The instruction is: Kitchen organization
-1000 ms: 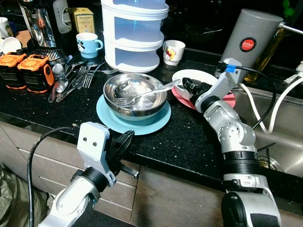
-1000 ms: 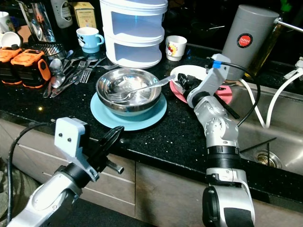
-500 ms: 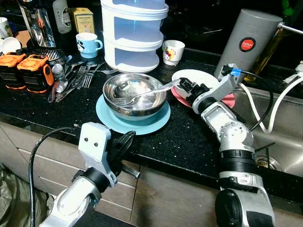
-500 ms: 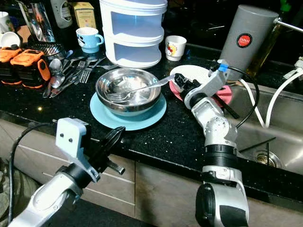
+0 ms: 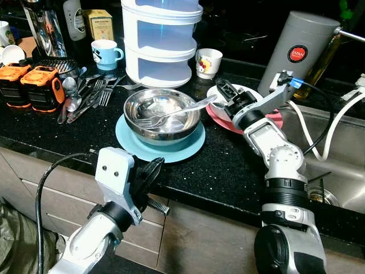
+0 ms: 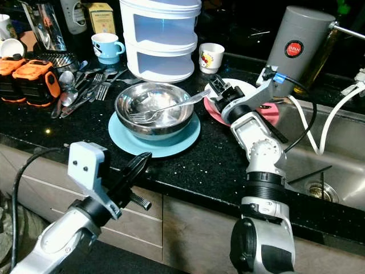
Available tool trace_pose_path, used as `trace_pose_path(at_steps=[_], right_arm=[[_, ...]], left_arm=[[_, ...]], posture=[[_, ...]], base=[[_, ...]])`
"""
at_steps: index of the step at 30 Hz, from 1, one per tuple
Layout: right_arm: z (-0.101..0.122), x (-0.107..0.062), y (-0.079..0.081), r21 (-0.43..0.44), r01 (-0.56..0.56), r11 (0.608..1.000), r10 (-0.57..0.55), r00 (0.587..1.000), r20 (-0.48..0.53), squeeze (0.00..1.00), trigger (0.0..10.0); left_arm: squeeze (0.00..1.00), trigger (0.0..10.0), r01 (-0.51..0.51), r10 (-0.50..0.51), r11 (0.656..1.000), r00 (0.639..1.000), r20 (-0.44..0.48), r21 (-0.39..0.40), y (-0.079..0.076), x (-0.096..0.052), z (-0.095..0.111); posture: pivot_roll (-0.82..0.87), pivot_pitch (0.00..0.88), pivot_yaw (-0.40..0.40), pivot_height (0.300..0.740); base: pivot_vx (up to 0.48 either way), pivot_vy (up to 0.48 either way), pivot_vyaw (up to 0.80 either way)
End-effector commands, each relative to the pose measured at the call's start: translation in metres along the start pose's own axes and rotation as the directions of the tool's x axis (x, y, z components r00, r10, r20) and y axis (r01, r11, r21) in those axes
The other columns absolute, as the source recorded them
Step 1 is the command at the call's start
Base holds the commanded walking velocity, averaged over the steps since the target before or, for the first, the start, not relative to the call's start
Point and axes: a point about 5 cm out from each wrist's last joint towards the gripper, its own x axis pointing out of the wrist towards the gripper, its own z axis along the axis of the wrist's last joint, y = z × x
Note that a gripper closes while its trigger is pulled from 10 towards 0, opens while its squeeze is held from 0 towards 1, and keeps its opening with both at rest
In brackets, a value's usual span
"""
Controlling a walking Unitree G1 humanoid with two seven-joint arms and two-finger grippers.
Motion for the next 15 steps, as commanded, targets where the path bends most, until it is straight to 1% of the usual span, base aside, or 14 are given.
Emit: trace_pose_path(at_steps=[1, 2, 4, 15], right_arm=[[-0.0074, -0.0016, 0.0049, -0.031, -0.035, 0.999, 0.033, 0.998, -0.053, 0.00, 10.0], [-0.0123, -0.0019, 0.0066, -0.056, -0.048, 0.997, 0.043, 0.996, -0.082, 0.00, 10.0], [-0.0148, -0.0019, 0.0070, -0.056, -0.049, 0.997, 0.044, 0.995, -0.091, 0.00, 10.0], [-0.0132, -0.0019, 0.0070, -0.050, -0.046, 0.998, 0.041, 0.995, -0.092, 0.00, 10.0]], left_arm=[[0.00, 10.0, 0.008, -0.008, 1.000, 1.000, -0.004, -0.018, -0.0020, 0.0009, -0.0025], [0.00, 10.0, 0.008, -0.008, 1.000, 1.000, -0.003, -0.019, -0.0022, 0.0011, -0.0024], [0.00, 10.0, 0.008, -0.008, 1.000, 1.000, -0.003, -0.019, -0.0023, 0.0011, -0.0025], [0.00, 10.0, 0.006, -0.006, 1.000, 1.000, -0.002, -0.022, -0.0031, 0.0011, -0.0023]], posture=[[0.17, 0.000, -0.080, 0.740], [0.17, 0.000, -0.080, 0.740], [0.17, 0.000, -0.080, 0.740], [0.17, 0.000, -0.081, 0.740]], base=[[0.000, 0.000, 0.00], [0.000, 0.000, 0.00], [0.000, 0.000, 0.00], [0.000, 0.000, 0.00]])
